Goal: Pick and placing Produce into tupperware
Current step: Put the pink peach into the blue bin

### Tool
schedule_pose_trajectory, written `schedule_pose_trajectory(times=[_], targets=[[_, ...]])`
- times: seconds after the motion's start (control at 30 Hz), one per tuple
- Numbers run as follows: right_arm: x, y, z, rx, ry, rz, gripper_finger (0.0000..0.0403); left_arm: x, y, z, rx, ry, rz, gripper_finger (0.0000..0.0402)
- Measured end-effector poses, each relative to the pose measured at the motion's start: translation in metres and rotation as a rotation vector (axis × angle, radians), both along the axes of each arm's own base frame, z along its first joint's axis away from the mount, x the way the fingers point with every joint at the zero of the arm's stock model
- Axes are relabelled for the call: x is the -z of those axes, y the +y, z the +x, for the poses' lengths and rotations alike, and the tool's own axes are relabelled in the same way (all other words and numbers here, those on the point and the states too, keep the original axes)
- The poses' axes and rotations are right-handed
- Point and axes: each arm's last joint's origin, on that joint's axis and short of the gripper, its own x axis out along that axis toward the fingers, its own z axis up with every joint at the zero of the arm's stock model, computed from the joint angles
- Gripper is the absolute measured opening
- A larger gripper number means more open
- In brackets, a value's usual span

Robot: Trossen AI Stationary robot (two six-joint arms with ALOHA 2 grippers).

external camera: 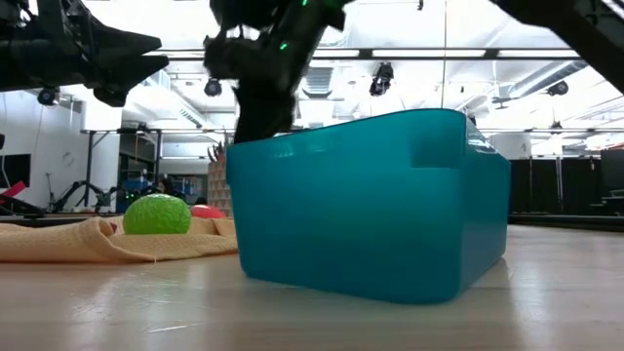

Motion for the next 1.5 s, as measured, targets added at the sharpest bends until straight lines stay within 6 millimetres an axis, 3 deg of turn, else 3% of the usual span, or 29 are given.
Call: schedule_pose_trajectory(times=[0.3,0.43,0.67,1.17,1.5], targets=[[-0.043,0.022,-0.036,0.016,0.101,0.002,0.0024,0.000,0.000,0.000,-0.002,-0.005,-0.004,0.0202],[-0.049,0.035,-0.049,0.022,0.152,0.010,0.0024,-0.001,0.000,0.000,-0.001,-0.008,-0.007,0.0202],[-0.038,0.061,-0.066,0.053,0.277,0.003,0.0024,-0.001,0.000,-0.001,-0.001,-0.009,-0.007,0.0202],[-0.032,0.104,-0.080,0.019,0.341,0.030,0.0024,-0.001,0.000,-0.001,-0.001,-0.009,-0.007,0.0202],[-0.002,0.114,-0.079,-0.005,0.346,0.104,0.0024,-0.001,0.000,-0.001,-0.001,-0.009,-0.007,0.0202]])
